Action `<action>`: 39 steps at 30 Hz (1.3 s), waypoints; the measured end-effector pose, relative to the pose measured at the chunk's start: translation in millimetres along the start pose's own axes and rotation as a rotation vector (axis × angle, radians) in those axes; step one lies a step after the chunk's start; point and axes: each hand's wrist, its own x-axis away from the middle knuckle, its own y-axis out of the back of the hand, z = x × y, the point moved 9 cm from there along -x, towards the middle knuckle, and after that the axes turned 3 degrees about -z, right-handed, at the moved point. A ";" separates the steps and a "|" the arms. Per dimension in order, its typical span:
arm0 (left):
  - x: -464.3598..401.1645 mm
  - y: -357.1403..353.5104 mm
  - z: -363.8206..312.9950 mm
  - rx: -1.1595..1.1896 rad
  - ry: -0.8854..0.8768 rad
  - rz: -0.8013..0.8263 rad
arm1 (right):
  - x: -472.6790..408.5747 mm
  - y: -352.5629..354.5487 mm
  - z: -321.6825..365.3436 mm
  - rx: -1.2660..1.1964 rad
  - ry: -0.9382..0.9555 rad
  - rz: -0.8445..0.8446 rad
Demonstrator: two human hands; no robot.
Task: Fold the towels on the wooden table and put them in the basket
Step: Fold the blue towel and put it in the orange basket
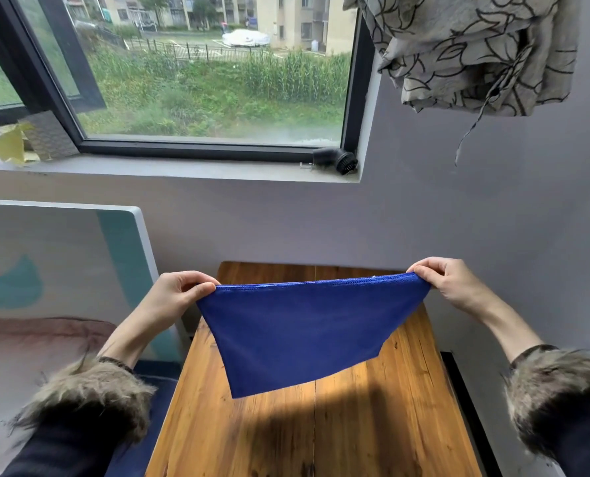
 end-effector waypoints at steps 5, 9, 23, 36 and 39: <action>-5.6 -1.2 5.2 -0.107 -0.047 -0.051 | 8.2 -2.9 0.9 0.015 0.011 0.042; -7.4 -3.0 13.5 -0.158 -0.067 -0.047 | 15.8 -12.4 -3.7 0.123 0.009 0.141; -20.0 -42.3 36.7 -0.267 -0.026 0.166 | -8.0 -12.8 -24.4 0.370 -0.045 -0.021; -113.1 -38.6 -16.9 -0.450 -0.170 -0.189 | -76.7 28.3 5.6 0.458 0.052 -0.313; -106.7 -35.6 -24.8 -0.457 -0.217 -0.214 | -66.0 34.3 9.3 0.417 0.098 -0.328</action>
